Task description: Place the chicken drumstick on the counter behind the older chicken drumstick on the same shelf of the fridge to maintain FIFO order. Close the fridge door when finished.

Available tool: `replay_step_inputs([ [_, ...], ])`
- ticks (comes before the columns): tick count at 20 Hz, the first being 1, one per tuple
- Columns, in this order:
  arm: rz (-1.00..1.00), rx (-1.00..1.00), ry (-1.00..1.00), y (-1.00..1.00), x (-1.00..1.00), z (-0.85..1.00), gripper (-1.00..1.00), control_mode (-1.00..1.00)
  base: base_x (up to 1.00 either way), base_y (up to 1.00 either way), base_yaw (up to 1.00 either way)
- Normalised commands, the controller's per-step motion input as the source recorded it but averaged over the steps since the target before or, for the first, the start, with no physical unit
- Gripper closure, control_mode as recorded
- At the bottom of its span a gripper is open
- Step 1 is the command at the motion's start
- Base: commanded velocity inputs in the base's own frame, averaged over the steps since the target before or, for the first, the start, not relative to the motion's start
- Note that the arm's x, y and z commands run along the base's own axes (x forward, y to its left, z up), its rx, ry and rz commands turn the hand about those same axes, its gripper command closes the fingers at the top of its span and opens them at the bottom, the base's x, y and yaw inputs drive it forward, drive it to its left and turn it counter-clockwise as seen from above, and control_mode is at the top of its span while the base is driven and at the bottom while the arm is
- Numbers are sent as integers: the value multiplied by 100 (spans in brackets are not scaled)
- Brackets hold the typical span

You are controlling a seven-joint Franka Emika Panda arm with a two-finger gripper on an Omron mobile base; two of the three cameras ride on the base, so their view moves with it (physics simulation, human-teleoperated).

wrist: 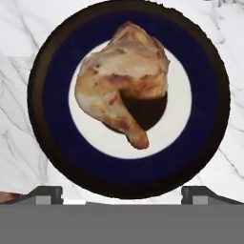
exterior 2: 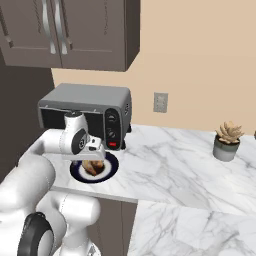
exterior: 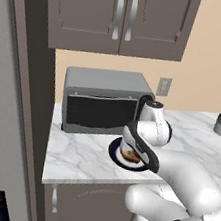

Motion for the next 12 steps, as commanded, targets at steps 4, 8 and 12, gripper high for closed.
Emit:
replay_step_inputs([
  [4, 0, 0, -11, -1, 18, -56, -100, -100, 0, 0, 0],
  [8, 0, -1, -2, 6, 34, -35, -100, -100, 0, 0, 0],
  [12, 2, 0, -3, 0, 51, -31, -100, -100, 0, 0, 0],
])
